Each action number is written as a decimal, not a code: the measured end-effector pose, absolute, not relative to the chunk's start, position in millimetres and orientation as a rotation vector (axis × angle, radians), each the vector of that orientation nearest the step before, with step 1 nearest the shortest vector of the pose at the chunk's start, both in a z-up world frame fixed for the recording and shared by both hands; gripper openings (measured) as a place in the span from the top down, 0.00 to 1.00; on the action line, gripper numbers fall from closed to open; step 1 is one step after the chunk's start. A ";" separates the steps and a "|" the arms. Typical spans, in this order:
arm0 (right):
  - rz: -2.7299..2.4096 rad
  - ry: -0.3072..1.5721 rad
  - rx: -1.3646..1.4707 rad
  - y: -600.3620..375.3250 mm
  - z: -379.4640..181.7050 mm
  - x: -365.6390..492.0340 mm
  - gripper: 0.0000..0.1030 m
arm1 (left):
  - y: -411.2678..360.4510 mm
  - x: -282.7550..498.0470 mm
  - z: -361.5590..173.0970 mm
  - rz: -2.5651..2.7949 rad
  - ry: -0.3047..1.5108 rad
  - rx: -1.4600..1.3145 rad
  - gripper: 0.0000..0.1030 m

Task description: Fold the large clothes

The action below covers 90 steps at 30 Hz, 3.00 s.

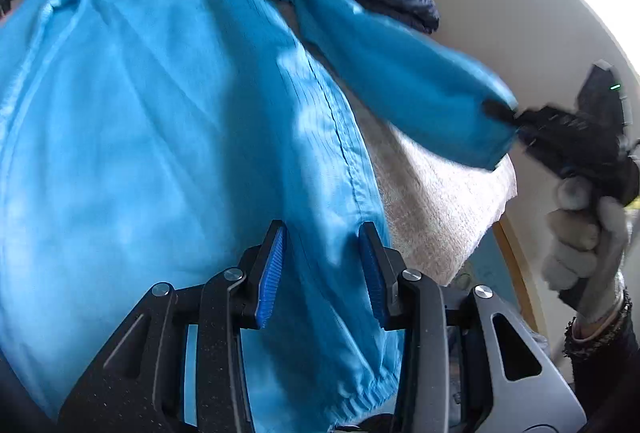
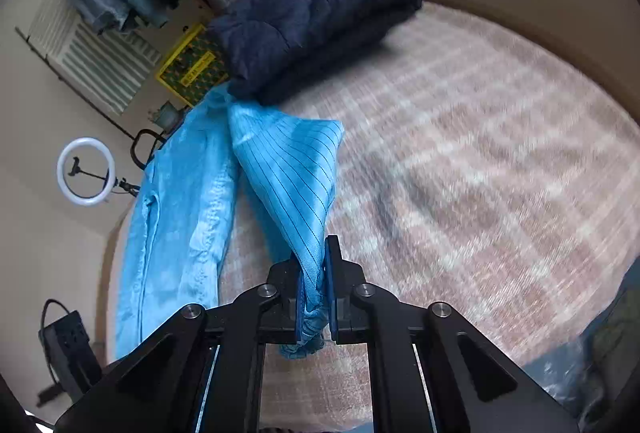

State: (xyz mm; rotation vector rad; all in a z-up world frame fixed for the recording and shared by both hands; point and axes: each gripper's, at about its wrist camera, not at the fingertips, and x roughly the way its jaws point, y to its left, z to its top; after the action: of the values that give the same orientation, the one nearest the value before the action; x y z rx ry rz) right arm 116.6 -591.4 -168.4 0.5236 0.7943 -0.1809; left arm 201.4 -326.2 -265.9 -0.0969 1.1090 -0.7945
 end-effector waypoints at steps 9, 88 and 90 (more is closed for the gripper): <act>-0.084 0.619 0.165 -521.2 -75.8 121.5 0.93 | -323.1 203.1 -258.0 -0.820 1.089 -0.163 0.64; 0.275 0.983 0.276 -450.4 -210.1 74.2 0.89 | -183.3 108.4 -236.3 -0.551 0.910 -0.044 0.58; 0.275 0.937 0.310 -463.7 -200.3 63.9 0.72 | -194.0 105.7 -226.0 -0.592 0.893 -0.069 0.58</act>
State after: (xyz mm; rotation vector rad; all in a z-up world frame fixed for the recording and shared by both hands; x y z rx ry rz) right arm 63.9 -463.7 -200.3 0.3095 0.9368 0.2753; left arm 105.7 -194.0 -226.0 -0.0695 0.8934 -0.5921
